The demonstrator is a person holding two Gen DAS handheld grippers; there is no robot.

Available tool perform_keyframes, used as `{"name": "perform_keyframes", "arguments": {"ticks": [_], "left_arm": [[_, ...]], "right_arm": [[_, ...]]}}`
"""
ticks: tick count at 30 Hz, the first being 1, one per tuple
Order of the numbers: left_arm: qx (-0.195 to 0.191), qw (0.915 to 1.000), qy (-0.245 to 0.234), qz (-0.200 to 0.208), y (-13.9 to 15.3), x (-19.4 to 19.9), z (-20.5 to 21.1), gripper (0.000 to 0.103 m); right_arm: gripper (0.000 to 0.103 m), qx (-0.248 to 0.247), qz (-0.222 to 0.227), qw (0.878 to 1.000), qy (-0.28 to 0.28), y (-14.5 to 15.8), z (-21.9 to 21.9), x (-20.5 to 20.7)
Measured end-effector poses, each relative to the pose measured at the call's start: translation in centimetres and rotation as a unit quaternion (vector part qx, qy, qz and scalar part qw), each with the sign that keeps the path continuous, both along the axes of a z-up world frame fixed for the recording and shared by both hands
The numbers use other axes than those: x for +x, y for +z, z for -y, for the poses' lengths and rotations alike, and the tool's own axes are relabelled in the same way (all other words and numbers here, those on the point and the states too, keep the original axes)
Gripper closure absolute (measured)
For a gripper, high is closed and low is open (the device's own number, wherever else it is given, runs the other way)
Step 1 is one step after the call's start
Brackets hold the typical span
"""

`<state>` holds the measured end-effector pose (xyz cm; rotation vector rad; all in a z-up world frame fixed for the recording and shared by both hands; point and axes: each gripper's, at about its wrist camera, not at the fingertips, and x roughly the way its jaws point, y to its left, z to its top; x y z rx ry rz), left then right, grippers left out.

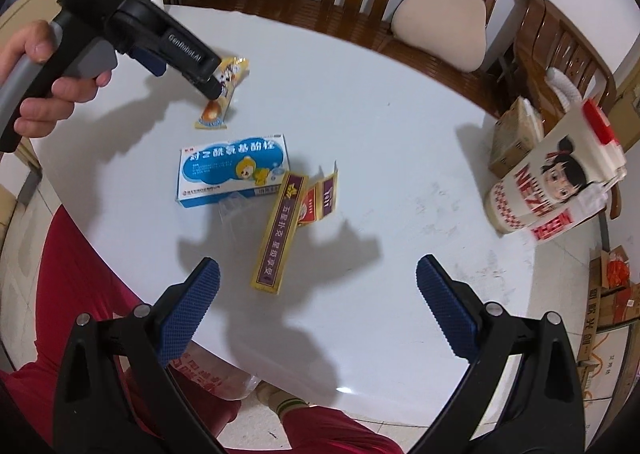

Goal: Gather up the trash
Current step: 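Grasp the gold-and-purple box with the right tool while the left tool grips the yellow snack bar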

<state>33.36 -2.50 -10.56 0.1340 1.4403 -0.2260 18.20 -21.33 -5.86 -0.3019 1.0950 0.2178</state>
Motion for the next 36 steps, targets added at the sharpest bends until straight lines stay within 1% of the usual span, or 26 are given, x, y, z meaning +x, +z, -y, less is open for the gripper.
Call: {"name": "perform_keyframes", "arguments": {"ticks": [3,10,12,13,16,17,18,19,20,21,23,24,25,26,27,29,30,32,36], "left_arm": [[0.006,1.0,0.003,0.0,-0.7,0.8,0.2,0.008],[0.005,0.9997,0.023,-0.004,-2.0,2.2,0.2,0.008],[0.01,0.9995,0.029,-0.003,-2.5,2.5,0.3,0.009],[0.011,0.9995,0.03,-0.004,-2.7,2.7,0.3,0.011],[0.005,0.9994,0.033,-0.013,-3.3,2.9,0.5,0.021],[0.004,0.9993,0.034,-0.015,-3.5,3.2,0.6,0.024],[0.004,0.9993,0.034,-0.017,-3.7,3.3,0.6,0.026],[0.005,0.9992,0.034,-0.019,-3.8,3.3,0.7,0.033],[0.006,0.9991,0.034,-0.023,-4.0,3.4,0.8,0.036],[0.005,0.9991,0.035,-0.026,-4.2,3.4,0.9,0.036],[-0.002,0.9988,0.037,-0.032,-4.6,3.6,0.9,0.046],[-0.001,0.9989,0.036,-0.03,-4.6,3.6,0.9,0.047],[0.003,0.9991,0.033,-0.027,-4.6,3.7,1.0,0.053],[0.007,0.9993,0.029,-0.024,-4.5,3.6,1.1,0.059],[0.011,0.9994,0.025,-0.022,-4.7,4.0,1.3,0.062],[0.01,0.9995,0.021,-0.021,-4.6,4.1,1.6,0.071],[0.008,0.9995,0.021,-0.021,-4.6,4.1,1.6,0.073],[0.008,0.9995,0.023,-0.018,-4.6,4.2,1.5,0.08],[0.007,0.9998,0.014,-0.007,-4.4,3.8,1.5,0.083]], "right_arm": [[0.007,0.01,-0.015,1.0,-0.002,-1.2,0.1,0.8],[0.007,0.031,-0.043,0.999,-0.007,-3.8,0.4,2.0],[0.01,0.036,-0.05,0.998,-0.01,-4.4,0.6,2.5],[0.01,0.037,-0.053,0.998,-0.01,-4.7,0.7,2.5],[0.012,0.042,-0.06,0.997,-0.011,-5.6,0.7,2.8],[0.016,0.042,-0.06,0.997,-0.011,-5.7,0.6,2.7],[0.031,0.044,-0.062,0.997,-0.01,-5.8,0.7,2.7],[0.04,0.046,-0.065,0.997,-0.009,-5.9,0.7,2.8],[0.048,0.051,-0.073,0.996,-0.007,-6.3,0.6,2.9],[0.048,0.052,-0.079,0.995,-0.007,-6.6,0.6,3.0],[0.049,0.051,-0.081,0.995,-0.006,-7.0,0.5,3.1],[0.055,0.049,-0.08,0.996,-0.005,-7.1,0.4,3.1],[0.06,0.05,-0.081,0.995,-0.003,-7.2,0.3,3.0],[0.072,0.054,-0.082,0.995,-0.001,-7.1,0.2,2.9],[0.082,0.055,-0.085,0.995,0.0,-7.1,0.2,2.9],[0.083,0.053,-0.087,0.995,0.003,-7.2,0.1,2.8],[0.083,0.051,-0.087,0.995,0.004,-7.2,0.1,2.8],[0.083,0.046,-0.083,0.996,0.007,-7.1,0.0,2.8],[0.083,0.032,-0.069,0.997,0.015,-6.7,-0.5,2.3]]}}
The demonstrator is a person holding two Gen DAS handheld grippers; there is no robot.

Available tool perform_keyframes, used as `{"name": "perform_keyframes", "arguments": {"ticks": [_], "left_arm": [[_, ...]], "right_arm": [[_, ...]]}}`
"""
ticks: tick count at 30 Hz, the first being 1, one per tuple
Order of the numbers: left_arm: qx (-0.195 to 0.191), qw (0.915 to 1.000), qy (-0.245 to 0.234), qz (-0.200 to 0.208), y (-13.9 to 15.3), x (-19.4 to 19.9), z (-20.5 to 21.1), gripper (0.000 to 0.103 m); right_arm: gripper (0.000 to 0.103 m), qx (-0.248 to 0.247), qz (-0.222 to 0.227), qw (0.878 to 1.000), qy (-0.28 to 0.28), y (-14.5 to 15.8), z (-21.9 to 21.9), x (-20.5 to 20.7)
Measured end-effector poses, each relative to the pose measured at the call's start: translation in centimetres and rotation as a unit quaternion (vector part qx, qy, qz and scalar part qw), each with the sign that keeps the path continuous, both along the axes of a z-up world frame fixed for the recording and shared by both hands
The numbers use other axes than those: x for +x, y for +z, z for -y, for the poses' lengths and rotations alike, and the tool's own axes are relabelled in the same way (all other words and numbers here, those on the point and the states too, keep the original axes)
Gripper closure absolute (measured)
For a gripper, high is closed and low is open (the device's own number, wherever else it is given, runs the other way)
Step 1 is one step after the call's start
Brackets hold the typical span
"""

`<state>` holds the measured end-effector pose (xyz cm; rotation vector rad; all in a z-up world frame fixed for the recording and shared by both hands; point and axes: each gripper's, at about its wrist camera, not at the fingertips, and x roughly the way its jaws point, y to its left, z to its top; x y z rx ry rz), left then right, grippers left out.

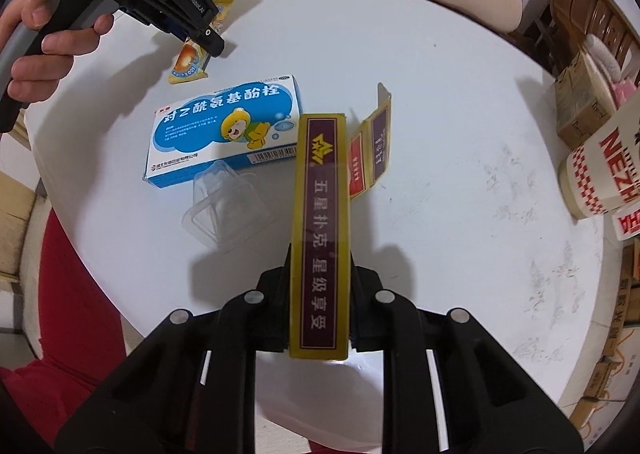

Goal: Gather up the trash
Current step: 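Grasp the gold-and-purple box with the right tool while the left tool grips the yellow snack bar, then carry the gold-and-purple box and yellow snack bar down toward the trash bag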

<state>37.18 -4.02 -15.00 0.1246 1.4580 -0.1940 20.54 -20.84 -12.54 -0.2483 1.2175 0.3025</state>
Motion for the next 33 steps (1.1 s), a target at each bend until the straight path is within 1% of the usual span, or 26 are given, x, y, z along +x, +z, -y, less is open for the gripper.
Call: {"name": "perform_keyframes", "arguments": {"ticks": [2,4,5,6,10,11,17,19,25,29,33], "left_arm": [[-0.007,0.9997,-0.011,0.02,0.4,-0.4,-0.1,0.083],[-0.005,0.9993,-0.025,0.027,0.8,-0.9,0.2,0.083],[-0.004,0.9991,-0.029,0.029,0.9,-1.1,0.1,0.086],[-0.003,0.999,-0.031,0.032,1.1,-1.4,0.1,0.086],[-0.012,0.999,-0.033,0.028,1.7,-2.3,-0.8,0.092],[-0.01,0.999,-0.033,0.029,1.3,-2.0,-1.5,0.092],[-0.017,0.9984,-0.039,0.038,2.3,-3.1,-2.3,0.093],[-0.02,0.998,-0.037,0.047,3.3,-4.0,-3.3,0.093],[-0.019,0.9954,-0.044,0.083,6.2,-6.7,-4.1,0.093],[-0.02,0.9916,-0.06,0.113,8.7,-9.6,-4.2,0.093],[-0.027,0.9882,-0.072,0.133,10.5,-12.4,-4.2,0.093]], "right_arm": [[0.083,-0.002,0.007,1.0,-0.002,0.4,0.0,-0.1],[0.083,-0.003,0.009,1.0,-0.004,0.7,-0.2,-0.2],[0.083,-0.006,0.014,1.0,-0.008,1.1,-0.1,-0.3],[0.083,-0.007,0.016,1.0,-0.011,1.1,-0.1,-0.6],[0.084,-0.01,0.019,0.999,-0.027,1.8,-0.2,-0.9],[0.084,-0.008,0.02,0.999,-0.028,2.0,-0.3,-0.9],[0.084,-0.008,0.033,0.999,-0.032,3.4,-0.7,-1.6],[0.084,-0.004,0.035,0.999,-0.034,4.0,-0.4,-1.9],[0.084,-0.012,0.061,0.997,-0.036,6.5,-0.5,-2.8],[0.084,-0.012,0.079,0.996,-0.038,8.2,-0.5,-3.5],[0.084,-0.007,0.099,0.994,-0.035,9.8,-1.0,-4.7]]}}
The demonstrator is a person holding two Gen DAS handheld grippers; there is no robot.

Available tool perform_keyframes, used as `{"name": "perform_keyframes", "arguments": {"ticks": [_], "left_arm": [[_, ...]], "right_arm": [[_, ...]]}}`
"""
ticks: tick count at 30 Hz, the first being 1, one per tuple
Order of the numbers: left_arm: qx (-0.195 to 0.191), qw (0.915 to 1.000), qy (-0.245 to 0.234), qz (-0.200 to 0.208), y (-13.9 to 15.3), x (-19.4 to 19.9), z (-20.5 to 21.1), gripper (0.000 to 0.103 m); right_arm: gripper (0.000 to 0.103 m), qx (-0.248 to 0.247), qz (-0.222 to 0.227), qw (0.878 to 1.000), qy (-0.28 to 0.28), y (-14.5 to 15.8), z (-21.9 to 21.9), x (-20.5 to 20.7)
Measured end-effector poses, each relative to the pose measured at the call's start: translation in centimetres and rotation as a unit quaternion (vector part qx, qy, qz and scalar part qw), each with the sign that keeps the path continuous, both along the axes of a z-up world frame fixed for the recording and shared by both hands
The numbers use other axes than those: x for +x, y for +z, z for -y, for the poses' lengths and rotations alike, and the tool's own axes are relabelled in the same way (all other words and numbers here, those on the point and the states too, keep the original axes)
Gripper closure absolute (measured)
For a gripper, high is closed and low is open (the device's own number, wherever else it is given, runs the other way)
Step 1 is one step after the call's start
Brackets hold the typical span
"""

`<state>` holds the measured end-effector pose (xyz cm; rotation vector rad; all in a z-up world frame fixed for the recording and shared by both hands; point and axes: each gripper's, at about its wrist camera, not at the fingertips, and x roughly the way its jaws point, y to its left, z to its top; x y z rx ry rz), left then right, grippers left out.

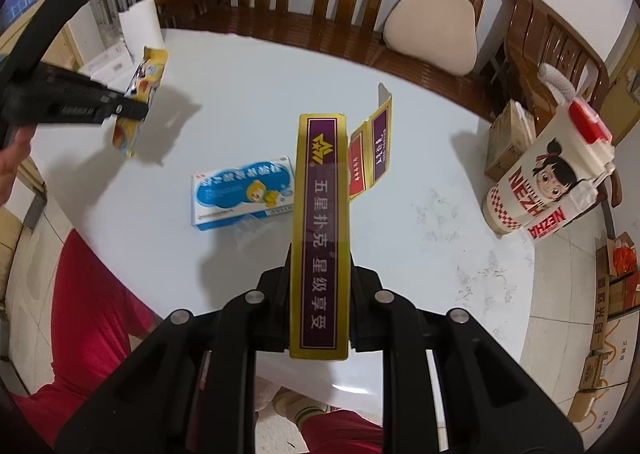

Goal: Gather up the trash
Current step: 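Carry the gold-and-purple box and yellow snack bar down toward the trash bag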

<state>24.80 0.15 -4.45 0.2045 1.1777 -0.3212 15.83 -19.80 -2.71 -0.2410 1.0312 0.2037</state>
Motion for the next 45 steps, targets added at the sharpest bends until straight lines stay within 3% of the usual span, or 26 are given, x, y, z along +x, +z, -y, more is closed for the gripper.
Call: {"name": "perform_keyframes", "arguments": {"ticks": [8,18,31,45], "left_arm": [[0.003,0.9986,-0.029,0.044,2.2,-7.5,0.5,0.093],[-0.014,0.9974,-0.059,0.04,1.4,-14.2,1.5,0.093],[-0.016,0.9964,-0.08,0.026,-2.5,-19.6,2.1,0.093],[-0.011,0.9933,-0.115,-0.006,-7.2,-22.7,3.2,0.093]], "right_arm": [[0.084,0.003,0.033,0.999,0.019,2.7,-2.0,-3.5],[0.084,0.002,0.038,0.999,0.034,2.4,-3.7,-8.6],[0.084,0.009,0.015,0.999,0.047,-0.8,-5.3,-13.7],[0.084,0.023,-0.028,0.998,0.047,-5.4,-5.6,-15.6]]}}
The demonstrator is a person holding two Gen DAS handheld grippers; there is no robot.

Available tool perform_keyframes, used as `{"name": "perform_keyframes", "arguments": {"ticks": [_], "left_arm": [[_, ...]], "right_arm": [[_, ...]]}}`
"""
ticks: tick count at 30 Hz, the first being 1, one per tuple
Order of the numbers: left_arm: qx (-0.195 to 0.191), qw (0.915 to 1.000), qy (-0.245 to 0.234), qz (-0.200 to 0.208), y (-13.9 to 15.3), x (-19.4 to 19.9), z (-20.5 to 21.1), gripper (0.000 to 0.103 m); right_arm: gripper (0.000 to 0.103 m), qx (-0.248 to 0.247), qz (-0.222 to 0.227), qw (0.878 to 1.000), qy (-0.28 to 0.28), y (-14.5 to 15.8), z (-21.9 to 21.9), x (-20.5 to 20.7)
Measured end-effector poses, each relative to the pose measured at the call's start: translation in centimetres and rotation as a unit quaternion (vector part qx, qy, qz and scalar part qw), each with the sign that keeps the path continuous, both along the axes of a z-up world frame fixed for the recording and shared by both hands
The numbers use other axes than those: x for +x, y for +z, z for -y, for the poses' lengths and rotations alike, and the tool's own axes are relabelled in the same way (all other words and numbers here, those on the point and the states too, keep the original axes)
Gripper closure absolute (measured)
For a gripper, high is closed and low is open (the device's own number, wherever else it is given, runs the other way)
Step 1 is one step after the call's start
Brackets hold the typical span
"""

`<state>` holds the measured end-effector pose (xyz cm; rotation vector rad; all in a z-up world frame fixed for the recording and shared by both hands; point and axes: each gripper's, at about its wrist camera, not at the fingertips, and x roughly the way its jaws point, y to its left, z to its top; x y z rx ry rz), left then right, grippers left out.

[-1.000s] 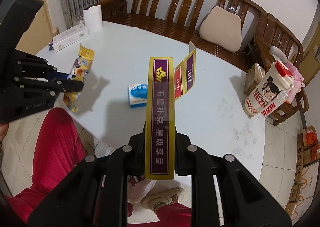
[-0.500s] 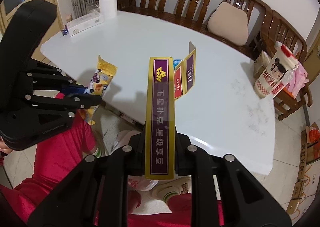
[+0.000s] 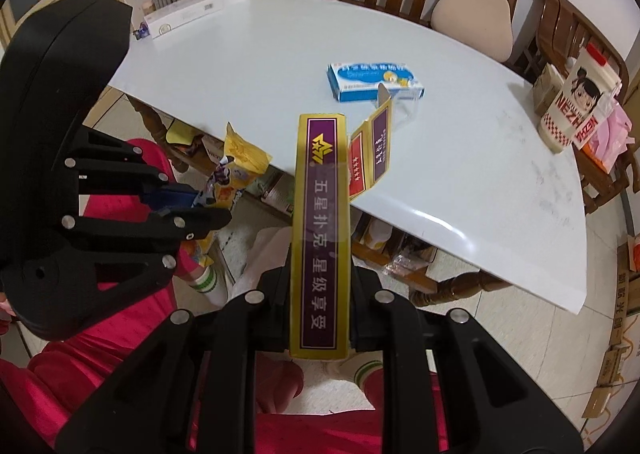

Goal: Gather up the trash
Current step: 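Carry the gold-and-purple box and yellow snack bar down toward the trash bag, then open both tools to drop the box and snack bar into the bag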

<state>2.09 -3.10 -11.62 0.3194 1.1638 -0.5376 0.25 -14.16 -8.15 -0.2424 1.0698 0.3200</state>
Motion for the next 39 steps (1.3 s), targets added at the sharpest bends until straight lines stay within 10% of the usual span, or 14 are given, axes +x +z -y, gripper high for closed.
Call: {"name": "perform_keyframes", "arguments": {"ticks": [39], "left_arm": [[0.028,0.9853,-0.008,-0.168,-16.6,2.0,1.8,0.093]], "right_arm": [[0.084,0.014,-0.156,0.987,-0.046,-17.7,1.6,2.7]]}}
